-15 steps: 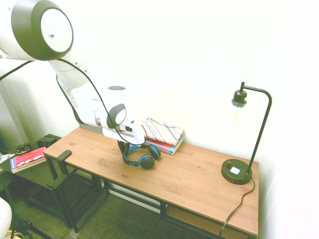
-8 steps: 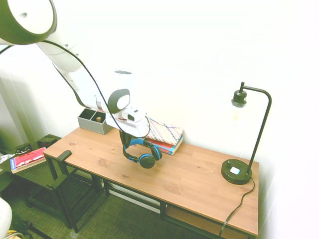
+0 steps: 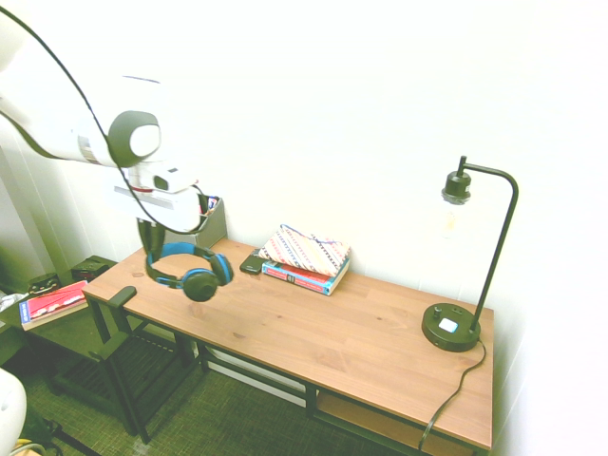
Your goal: Hang the headphone
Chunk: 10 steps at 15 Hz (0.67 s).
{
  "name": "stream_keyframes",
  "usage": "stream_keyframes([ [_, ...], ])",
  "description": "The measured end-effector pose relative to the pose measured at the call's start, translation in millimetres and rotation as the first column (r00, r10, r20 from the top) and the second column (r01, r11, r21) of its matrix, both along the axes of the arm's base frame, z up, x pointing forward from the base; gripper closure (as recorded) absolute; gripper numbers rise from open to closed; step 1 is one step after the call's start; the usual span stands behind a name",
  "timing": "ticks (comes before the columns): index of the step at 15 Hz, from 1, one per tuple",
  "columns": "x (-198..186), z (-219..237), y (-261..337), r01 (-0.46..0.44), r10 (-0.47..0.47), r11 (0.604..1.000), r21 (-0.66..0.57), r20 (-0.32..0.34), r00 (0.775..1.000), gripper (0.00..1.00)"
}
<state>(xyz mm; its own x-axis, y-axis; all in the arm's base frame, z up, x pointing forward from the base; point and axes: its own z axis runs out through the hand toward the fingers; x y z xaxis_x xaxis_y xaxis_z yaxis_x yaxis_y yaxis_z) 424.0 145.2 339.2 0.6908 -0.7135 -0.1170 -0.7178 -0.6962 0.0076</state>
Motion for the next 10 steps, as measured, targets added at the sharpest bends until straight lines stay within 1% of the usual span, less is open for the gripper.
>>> stream_keyframes([
  [2, -35, 2, 43, -0.023, 0.023, 1.000, 0.011, -0.017, 1.000, 1.00],
  [3, -53, -3, 66, -0.032, 0.033, 0.999, 0.009, -0.019, 0.999, 1.00],
  [4, -69, -13, 86, -0.032, 0.032, 0.999, 0.007, -0.006, 0.999, 1.00],
  [6, -93, -44, 121, -0.033, 0.032, 0.999, 0.035, 0.025, 0.999, 1.00],
  [7, -101, -65, 133, -0.034, 0.032, 0.998, 0.045, 0.030, 0.999, 1.00],
  [10, -116, -134, 155, -0.025, 0.025, 0.998, 0.065, 0.001, 1.000, 1.00],
])
